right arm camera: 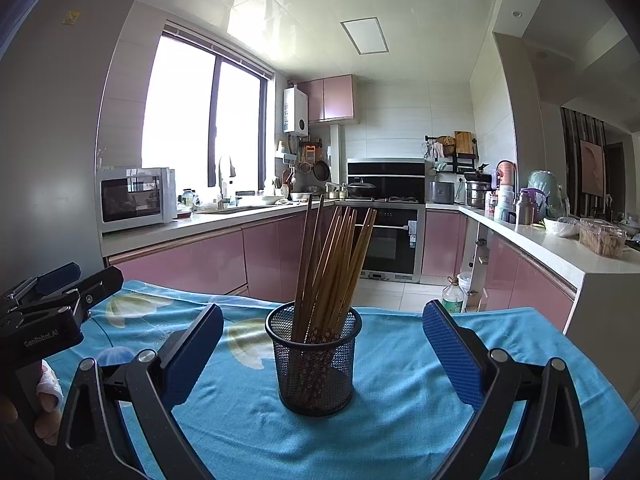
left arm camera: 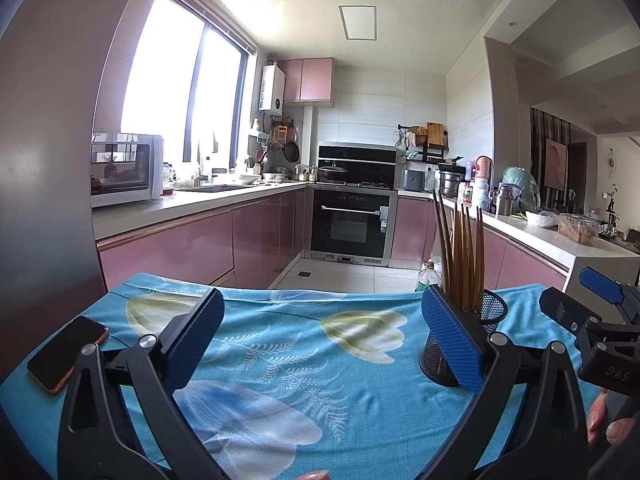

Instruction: Organize utensils

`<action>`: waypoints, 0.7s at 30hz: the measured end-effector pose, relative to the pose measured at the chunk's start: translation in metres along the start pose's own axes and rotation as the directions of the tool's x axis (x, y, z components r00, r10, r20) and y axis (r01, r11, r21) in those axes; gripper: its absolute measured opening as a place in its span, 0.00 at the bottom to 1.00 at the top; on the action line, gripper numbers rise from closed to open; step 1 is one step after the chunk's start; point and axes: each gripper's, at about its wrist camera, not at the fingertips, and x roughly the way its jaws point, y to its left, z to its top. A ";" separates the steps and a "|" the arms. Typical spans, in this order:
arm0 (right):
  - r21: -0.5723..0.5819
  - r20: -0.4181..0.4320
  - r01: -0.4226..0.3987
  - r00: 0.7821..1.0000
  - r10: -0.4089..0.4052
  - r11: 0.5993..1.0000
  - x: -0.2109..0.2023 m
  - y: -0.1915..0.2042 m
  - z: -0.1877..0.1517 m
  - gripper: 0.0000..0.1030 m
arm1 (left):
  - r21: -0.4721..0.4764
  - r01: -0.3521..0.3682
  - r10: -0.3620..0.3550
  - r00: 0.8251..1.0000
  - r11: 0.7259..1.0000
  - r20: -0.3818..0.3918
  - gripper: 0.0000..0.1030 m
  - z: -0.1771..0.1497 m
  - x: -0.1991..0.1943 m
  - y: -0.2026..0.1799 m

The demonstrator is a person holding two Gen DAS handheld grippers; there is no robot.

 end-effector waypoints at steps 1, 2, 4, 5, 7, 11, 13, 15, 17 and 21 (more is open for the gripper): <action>-0.001 0.000 0.000 1.000 0.000 1.000 0.000 0.000 0.000 0.94 | 0.001 -0.001 0.001 1.000 1.000 0.001 0.95 0.000 0.000 0.000; -0.001 0.000 0.002 1.000 -0.002 1.000 0.000 0.000 0.000 0.94 | 0.002 -0.001 0.001 1.000 1.000 0.001 0.95 0.000 0.000 0.000; -0.001 -0.001 0.001 1.000 -0.001 1.000 0.000 0.000 0.000 0.94 | 0.002 0.000 0.000 1.000 1.000 0.001 0.95 0.000 0.000 0.000; -0.001 -0.001 0.001 1.000 -0.001 1.000 0.000 0.000 -0.001 0.94 | 0.001 -0.001 0.001 1.000 1.000 0.001 0.95 0.000 0.000 0.000; -0.001 -0.001 0.000 1.000 0.000 1.000 0.000 0.000 0.000 0.94 | 0.001 -0.001 0.001 1.000 1.000 0.001 0.95 0.000 0.000 0.000; 0.000 -0.001 0.000 1.000 0.000 1.000 0.000 0.000 -0.001 0.94 | -0.006 0.000 0.000 1.000 1.000 0.000 0.95 0.000 0.000 0.000; -0.001 -0.001 0.002 1.000 -0.002 1.000 0.000 0.000 -0.001 0.94 | -0.009 -0.001 0.000 1.000 1.000 -0.001 0.95 0.001 0.000 0.001; 0.000 0.001 0.002 1.000 -0.002 1.000 0.000 0.000 -0.001 0.94 | -0.007 -0.003 0.003 1.000 1.000 -0.001 0.95 0.001 0.000 0.001; 0.000 -0.001 0.003 1.000 -0.003 1.000 0.001 0.000 0.000 0.94 | -0.006 -0.001 0.001 1.000 1.000 -0.002 0.95 0.001 0.000 0.000; 0.000 0.000 0.002 1.000 -0.002 1.000 0.002 -0.001 -0.001 0.94 | -0.003 -0.002 0.002 1.000 1.000 -0.001 0.95 0.001 0.000 0.000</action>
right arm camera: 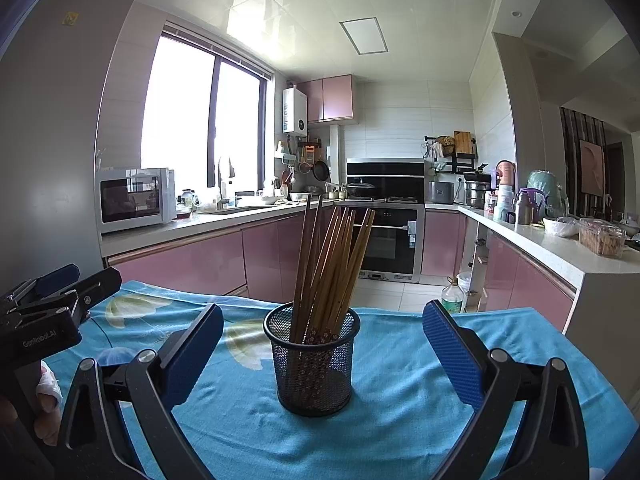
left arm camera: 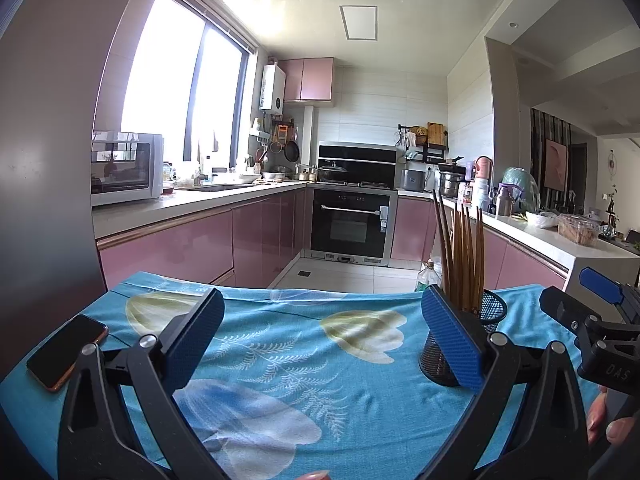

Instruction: Organize utensils

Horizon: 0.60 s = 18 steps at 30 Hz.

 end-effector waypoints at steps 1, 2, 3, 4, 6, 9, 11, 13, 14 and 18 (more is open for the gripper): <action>0.000 0.000 0.000 1.000 0.000 1.000 0.000 0.000 0.000 0.94 | -0.002 0.002 -0.002 1.000 1.000 0.000 0.95 0.000 0.000 0.000; -0.001 -0.001 0.003 1.000 -0.003 1.000 0.000 0.000 0.000 0.94 | -0.002 0.002 -0.002 1.000 1.000 0.000 0.95 0.000 0.000 0.000; -0.001 -0.001 0.003 1.000 -0.003 1.000 0.000 0.000 0.000 0.94 | -0.001 0.001 -0.001 1.000 1.000 0.000 0.95 0.000 0.000 0.000; 0.000 -0.001 0.001 1.000 -0.001 1.000 0.000 0.000 0.000 0.94 | -0.002 0.003 -0.003 1.000 1.000 0.000 0.95 0.000 0.000 0.000; -0.001 0.000 0.003 1.000 -0.003 1.000 0.000 0.000 0.000 0.94 | -0.003 0.004 -0.004 1.000 1.000 0.000 0.95 0.000 0.000 0.000; 0.001 0.000 0.001 1.000 -0.001 1.000 0.000 0.000 0.000 0.94 | -0.001 0.004 -0.004 1.000 1.000 0.001 0.95 -0.001 0.000 0.000; -0.001 -0.001 0.002 1.000 -0.002 1.000 0.000 0.000 0.000 0.94 | 0.001 0.003 -0.003 1.000 1.000 0.001 0.95 -0.001 0.000 0.000; -0.001 0.000 0.003 1.000 -0.003 1.000 0.000 0.000 0.000 0.94 | 0.001 0.004 -0.004 1.000 1.000 0.001 0.95 -0.001 0.000 0.000; 0.000 -0.001 0.002 1.000 -0.002 1.000 0.000 -0.001 0.000 0.94 | 0.001 0.005 -0.005 1.000 1.000 0.001 0.95 -0.002 0.000 0.000; 0.000 0.000 0.001 1.000 -0.001 1.000 0.000 -0.001 0.000 0.94 | 0.002 0.004 -0.004 1.000 1.000 0.000 0.95 -0.002 0.000 0.000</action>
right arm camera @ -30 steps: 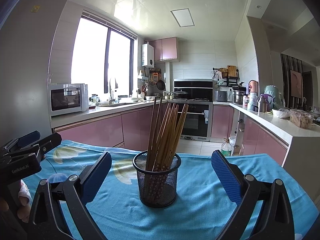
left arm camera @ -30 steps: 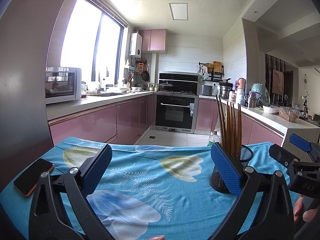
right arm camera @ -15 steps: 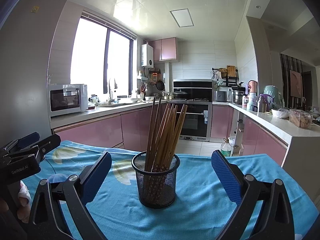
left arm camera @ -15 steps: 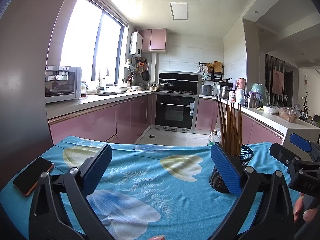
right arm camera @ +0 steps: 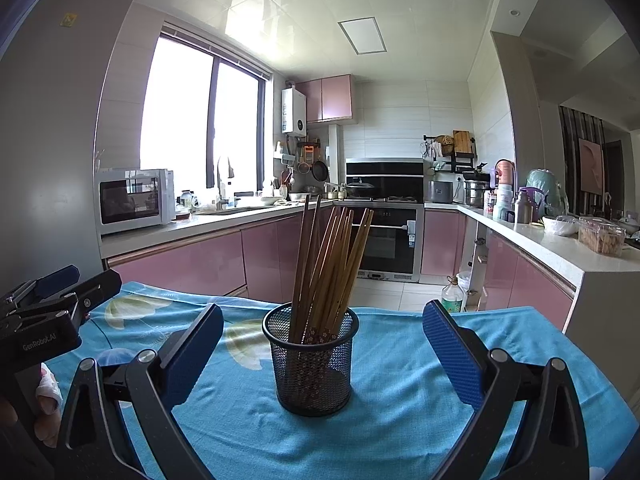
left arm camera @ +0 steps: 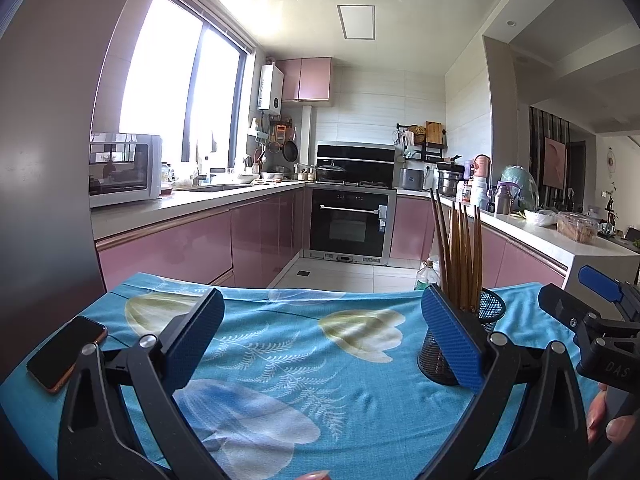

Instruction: Organize utensils

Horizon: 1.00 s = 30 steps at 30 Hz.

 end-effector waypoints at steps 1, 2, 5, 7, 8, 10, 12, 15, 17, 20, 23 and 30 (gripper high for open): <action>0.000 -0.001 -0.001 1.000 0.001 1.000 0.000 0.000 0.000 0.94 | 0.001 -0.001 0.001 1.000 1.000 -0.001 0.95 0.000 0.000 0.000; -0.001 -0.001 0.001 1.000 -0.001 1.000 0.001 0.000 0.000 0.94 | 0.000 0.000 0.000 1.000 1.000 -0.003 0.95 0.000 0.000 0.000; 0.000 -0.003 0.001 1.000 -0.001 1.000 0.001 0.000 0.000 0.94 | 0.000 0.001 -0.001 1.000 1.000 -0.004 0.95 -0.001 0.001 0.001; 0.001 -0.003 0.002 1.000 -0.002 1.000 0.002 0.000 -0.001 0.94 | 0.000 0.002 -0.002 1.000 1.000 -0.004 0.95 -0.001 0.000 0.000; 0.001 -0.003 0.004 1.000 -0.004 1.000 0.002 0.000 -0.001 0.94 | 0.001 0.001 -0.001 1.000 1.000 -0.005 0.95 -0.002 0.001 0.001; 0.006 -0.002 0.004 1.000 -0.004 1.000 0.002 0.000 -0.001 0.94 | 0.003 0.001 -0.001 1.000 1.000 -0.006 0.95 -0.002 0.001 0.000; 0.006 -0.001 0.005 1.000 -0.005 1.000 0.002 0.000 0.000 0.94 | 0.004 0.000 0.000 1.000 1.000 -0.005 0.95 -0.002 0.001 0.000; 0.005 -0.001 0.005 1.000 -0.005 1.000 0.003 0.000 0.000 0.94 | 0.005 0.001 -0.001 1.000 1.000 -0.004 0.95 -0.002 0.001 0.000; 0.006 0.000 0.005 1.000 -0.005 1.000 0.002 0.000 0.000 0.94 | 0.005 0.002 -0.002 1.000 1.000 -0.004 0.95 -0.002 0.002 0.001; 0.008 -0.001 0.004 1.000 -0.004 1.000 0.003 0.000 0.000 0.94 | 0.007 0.000 0.000 1.000 1.000 -0.003 0.95 -0.002 0.002 0.000; 0.008 0.000 0.003 1.000 -0.003 1.000 0.003 0.000 0.000 0.94 | 0.006 0.002 -0.002 1.000 1.000 -0.004 0.95 -0.002 0.002 0.000; 0.008 -0.001 0.004 1.000 -0.004 1.000 0.003 0.001 0.000 0.94 | 0.006 0.004 -0.004 1.000 1.000 -0.006 0.95 -0.001 0.002 0.000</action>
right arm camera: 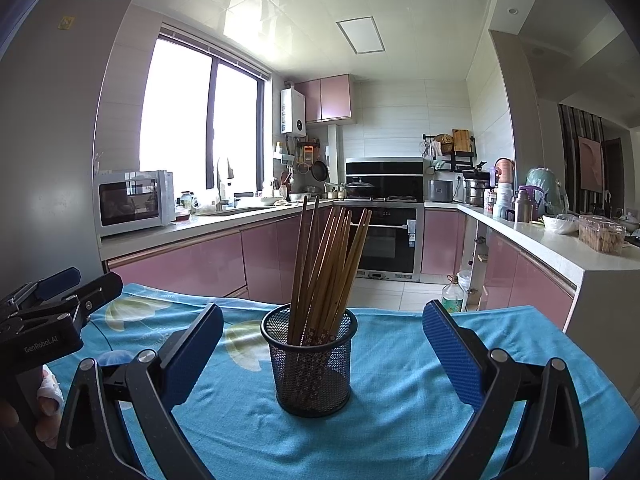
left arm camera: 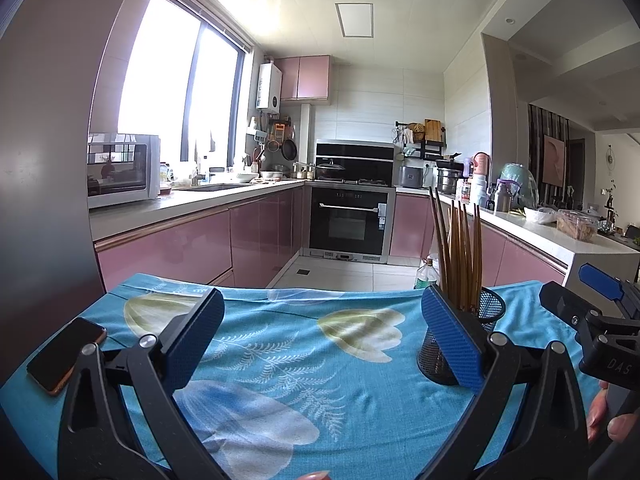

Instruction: Organize utensils

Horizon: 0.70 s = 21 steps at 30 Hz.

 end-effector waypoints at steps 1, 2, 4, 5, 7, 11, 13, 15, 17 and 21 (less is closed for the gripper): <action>0.000 0.000 -0.001 1.000 0.001 1.000 0.000 0.000 0.000 0.94 | 0.001 0.000 0.000 1.000 1.000 0.000 0.95 0.000 0.000 0.000; 0.000 0.000 -0.001 1.000 0.001 1.000 0.000 0.000 0.000 0.94 | 0.001 -0.001 0.001 1.000 1.000 0.000 0.95 0.000 0.000 0.000; 0.001 0.000 0.000 1.000 0.000 1.000 0.000 0.000 0.000 0.94 | 0.000 0.002 -0.002 1.000 1.000 -0.002 0.95 0.000 0.000 0.000; 0.001 -0.001 -0.001 1.000 0.001 1.000 0.000 0.000 0.000 0.94 | 0.001 0.001 -0.001 1.000 1.000 -0.002 0.95 0.000 0.001 0.001; 0.000 -0.001 0.000 1.000 0.000 1.000 0.000 0.000 0.000 0.94 | 0.001 0.002 -0.002 1.000 1.000 -0.002 0.95 0.000 0.001 0.001; 0.000 -0.001 -0.001 1.000 0.001 1.000 0.000 0.000 0.000 0.94 | 0.000 0.003 -0.003 1.000 1.000 -0.003 0.95 0.000 0.001 0.001; 0.001 -0.004 -0.002 1.000 0.002 1.000 0.000 0.000 0.000 0.94 | 0.001 0.002 -0.002 1.000 1.000 -0.002 0.95 0.000 0.001 0.000; 0.003 -0.005 -0.004 1.000 0.004 1.000 0.000 0.001 0.001 0.94 | 0.002 0.003 -0.003 1.000 1.000 -0.003 0.95 0.000 0.001 0.001; 0.003 -0.002 -0.002 1.000 0.002 1.000 -0.001 0.001 0.001 0.94 | 0.000 0.003 -0.003 1.000 1.000 -0.002 0.95 0.000 0.001 0.001; 0.003 -0.001 -0.001 1.000 0.001 1.000 -0.002 0.002 0.002 0.94 | 0.002 0.003 -0.003 1.000 1.000 -0.003 0.95 0.000 0.002 0.000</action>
